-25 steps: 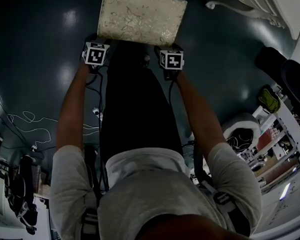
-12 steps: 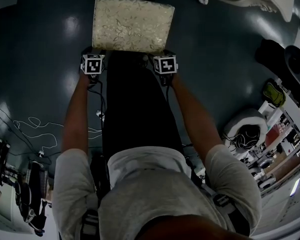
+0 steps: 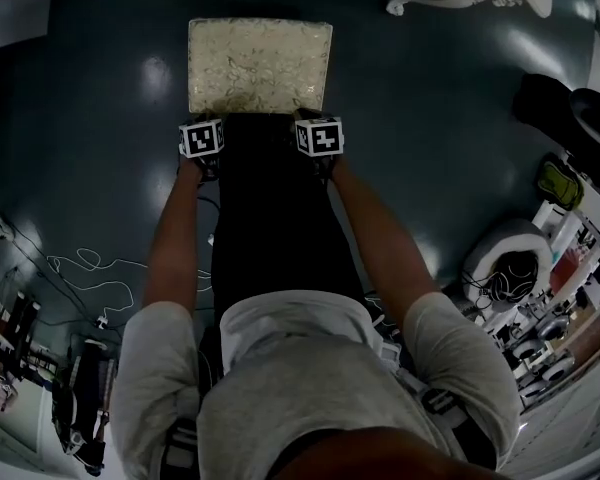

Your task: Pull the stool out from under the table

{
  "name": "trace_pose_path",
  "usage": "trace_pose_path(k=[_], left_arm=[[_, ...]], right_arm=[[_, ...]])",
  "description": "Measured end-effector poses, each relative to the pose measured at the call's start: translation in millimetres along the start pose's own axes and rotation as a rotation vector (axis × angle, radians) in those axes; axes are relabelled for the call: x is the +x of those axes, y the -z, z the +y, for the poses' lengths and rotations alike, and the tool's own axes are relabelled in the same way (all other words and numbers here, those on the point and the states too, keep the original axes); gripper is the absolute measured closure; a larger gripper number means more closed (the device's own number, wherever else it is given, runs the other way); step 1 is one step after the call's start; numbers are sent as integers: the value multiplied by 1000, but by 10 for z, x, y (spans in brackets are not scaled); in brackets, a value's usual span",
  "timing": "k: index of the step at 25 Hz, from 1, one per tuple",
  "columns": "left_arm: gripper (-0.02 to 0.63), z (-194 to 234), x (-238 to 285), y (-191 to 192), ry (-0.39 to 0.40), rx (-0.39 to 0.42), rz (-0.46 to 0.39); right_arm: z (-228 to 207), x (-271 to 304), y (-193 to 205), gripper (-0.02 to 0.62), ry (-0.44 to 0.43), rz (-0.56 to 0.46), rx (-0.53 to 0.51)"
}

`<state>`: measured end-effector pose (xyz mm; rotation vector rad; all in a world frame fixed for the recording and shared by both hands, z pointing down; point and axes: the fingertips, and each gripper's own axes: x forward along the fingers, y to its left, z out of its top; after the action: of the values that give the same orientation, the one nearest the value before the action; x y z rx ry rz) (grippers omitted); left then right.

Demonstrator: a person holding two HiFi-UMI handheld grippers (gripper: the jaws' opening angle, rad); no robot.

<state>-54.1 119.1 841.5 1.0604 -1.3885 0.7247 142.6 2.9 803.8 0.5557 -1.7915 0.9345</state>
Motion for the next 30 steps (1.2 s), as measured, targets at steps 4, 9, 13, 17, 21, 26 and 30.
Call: trace_pose_path(k=[4, 9, 13, 17, 21, 26, 30], left_arm=[[580, -449, -138, -48, 97, 38, -24], [580, -822, -571, -220, 98, 54, -123], [580, -1049, -879, -276, 145, -28, -155], [580, -1253, -1257, -385, 192, -4, -187], [580, -1421, -1820, -703, 127, 104, -338], [580, -1646, -2730, -913, 98, 110, -510], [580, -1812, -3425, -1239, -1, 267, -683]], right_arm=[[135, -101, -107, 578, -23, -27, 21], [230, -465, -258, 580, -10, -124, 123], [458, -768, -392, 581, -37, -203, 60], [636, -1138, -528, 581, 2, -268, -120], [734, -1649, -845, 581, 30, -396, -222], [953, -2610, -1245, 581, 26, -569, -199], [1138, -3183, -1535, 581, -13, -652, -255]])
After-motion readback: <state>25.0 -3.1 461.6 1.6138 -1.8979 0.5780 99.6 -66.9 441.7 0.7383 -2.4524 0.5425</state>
